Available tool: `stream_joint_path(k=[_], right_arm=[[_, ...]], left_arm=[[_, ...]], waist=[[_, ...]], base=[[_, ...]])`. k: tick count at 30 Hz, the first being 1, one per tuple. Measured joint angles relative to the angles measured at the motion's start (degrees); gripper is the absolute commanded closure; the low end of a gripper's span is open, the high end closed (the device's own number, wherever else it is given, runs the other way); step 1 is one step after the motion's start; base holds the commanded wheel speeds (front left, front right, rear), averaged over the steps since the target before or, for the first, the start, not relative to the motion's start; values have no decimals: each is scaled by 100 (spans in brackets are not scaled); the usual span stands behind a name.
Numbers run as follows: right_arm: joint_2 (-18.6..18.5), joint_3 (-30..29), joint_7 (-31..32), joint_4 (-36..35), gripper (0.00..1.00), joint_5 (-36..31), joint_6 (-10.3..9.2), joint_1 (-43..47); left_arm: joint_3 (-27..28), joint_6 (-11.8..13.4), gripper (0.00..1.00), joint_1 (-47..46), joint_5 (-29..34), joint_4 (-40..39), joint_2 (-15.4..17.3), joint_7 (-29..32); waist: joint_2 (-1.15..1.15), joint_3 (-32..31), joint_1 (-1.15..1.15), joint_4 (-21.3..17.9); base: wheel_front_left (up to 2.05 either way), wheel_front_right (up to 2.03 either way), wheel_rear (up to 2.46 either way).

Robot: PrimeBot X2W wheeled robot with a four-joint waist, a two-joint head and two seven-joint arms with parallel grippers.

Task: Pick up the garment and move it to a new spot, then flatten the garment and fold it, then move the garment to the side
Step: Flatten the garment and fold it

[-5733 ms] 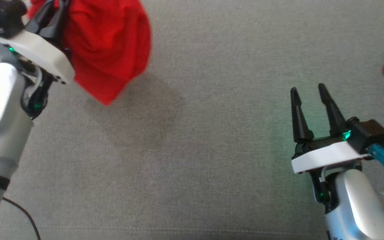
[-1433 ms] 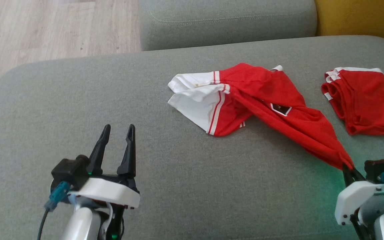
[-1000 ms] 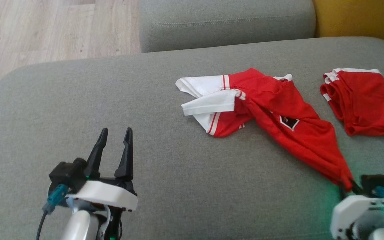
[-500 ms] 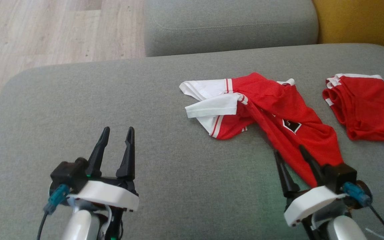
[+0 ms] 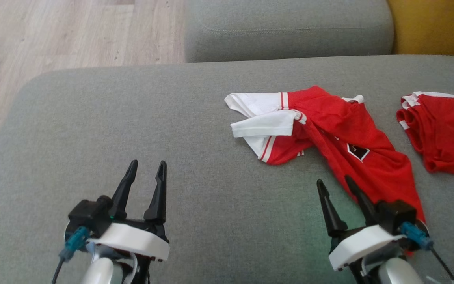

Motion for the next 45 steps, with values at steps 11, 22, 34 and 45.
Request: stream_joint_path(k=[11,22,34,45], right_arm=[[-3,-2,380,538,0,-553,0,-1219],[-21,-643,883,2025,0,865,0,-2335],[-22,-528,728,2767,100,1534,0,-2926],[-60,625,382,2691,100,2552,0,-3506]], left_arm=[[-269,-18,0,-260,-1,87,0,0],[-436,-8,0,-398,-76,171,-1,0],[-528,34,0,-487,-76,194,-1,0],[-552,36,0,-496,-77,267,-1,0]], waist=[[0,400,0,390],[0,752,0,1041],[0,840,0,1145],[0,743,0,1139]], base=[[0,0,0],[0,0,0],[0,0,0],[0,0,0]])
